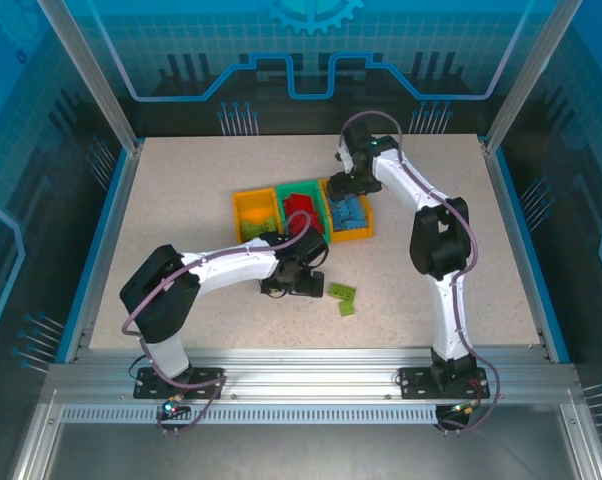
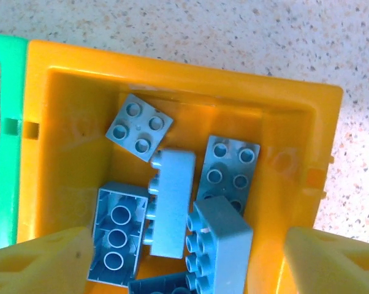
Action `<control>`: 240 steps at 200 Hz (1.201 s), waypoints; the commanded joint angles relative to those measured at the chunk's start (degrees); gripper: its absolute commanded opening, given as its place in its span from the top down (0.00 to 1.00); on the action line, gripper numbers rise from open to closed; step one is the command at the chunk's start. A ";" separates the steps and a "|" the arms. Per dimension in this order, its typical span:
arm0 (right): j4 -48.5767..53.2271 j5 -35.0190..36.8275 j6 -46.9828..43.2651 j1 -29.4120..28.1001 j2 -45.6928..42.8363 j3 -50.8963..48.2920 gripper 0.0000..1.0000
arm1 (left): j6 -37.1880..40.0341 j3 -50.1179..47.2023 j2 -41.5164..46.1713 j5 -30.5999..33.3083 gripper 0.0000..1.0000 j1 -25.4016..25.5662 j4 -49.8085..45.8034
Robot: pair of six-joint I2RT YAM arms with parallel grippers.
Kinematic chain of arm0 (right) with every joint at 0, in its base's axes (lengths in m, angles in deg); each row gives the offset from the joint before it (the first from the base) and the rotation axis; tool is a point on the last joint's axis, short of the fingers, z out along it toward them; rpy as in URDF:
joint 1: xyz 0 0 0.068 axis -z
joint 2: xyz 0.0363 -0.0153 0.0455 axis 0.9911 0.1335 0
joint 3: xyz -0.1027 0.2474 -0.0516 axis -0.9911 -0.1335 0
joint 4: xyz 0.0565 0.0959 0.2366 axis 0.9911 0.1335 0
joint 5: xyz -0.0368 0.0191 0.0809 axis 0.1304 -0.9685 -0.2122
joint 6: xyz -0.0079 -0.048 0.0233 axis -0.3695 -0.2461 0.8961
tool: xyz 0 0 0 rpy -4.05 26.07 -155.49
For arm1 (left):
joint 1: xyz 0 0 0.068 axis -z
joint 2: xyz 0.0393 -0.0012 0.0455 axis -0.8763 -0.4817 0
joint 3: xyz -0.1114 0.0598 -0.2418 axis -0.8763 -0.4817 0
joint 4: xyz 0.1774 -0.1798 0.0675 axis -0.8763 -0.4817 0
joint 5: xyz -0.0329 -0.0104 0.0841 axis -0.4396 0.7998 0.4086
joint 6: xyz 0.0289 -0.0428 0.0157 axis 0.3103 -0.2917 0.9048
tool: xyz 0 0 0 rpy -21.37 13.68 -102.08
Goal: Sort the legos into containers by color
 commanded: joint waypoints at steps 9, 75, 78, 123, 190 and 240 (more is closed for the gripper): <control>-1.36 -1.27 2.50 1.71 -9.11 -6.30 0.11 | -2.35 2.18 -2.68 1.82 0.01 0.20 -2.91; -11.66 -4.32 5.49 7.54 -28.08 -29.58 0.08 | -3.14 3.49 -6.30 2.71 0.08 0.02 -0.79; -11.82 -4.32 5.48 7.65 -28.89 -30.44 0.08 | -3.15 3.41 -6.48 2.73 0.08 -0.05 -0.75; -11.70 -3.85 6.21 8.65 -38.79 -42.47 0.07 | -3.72 2.64 -7.34 2.44 0.23 -1.28 0.67; -13.27 -5.92 14.85 6.68 -47.97 -59.38 0.09 | -1.39 6.92 -3.08 4.04 0.46 -2.07 -0.65; -16.83 -5.98 25.37 1.96 -52.21 -69.00 0.09 | 3.53 22.08 -5.06 3.54 0.46 -4.54 -1.07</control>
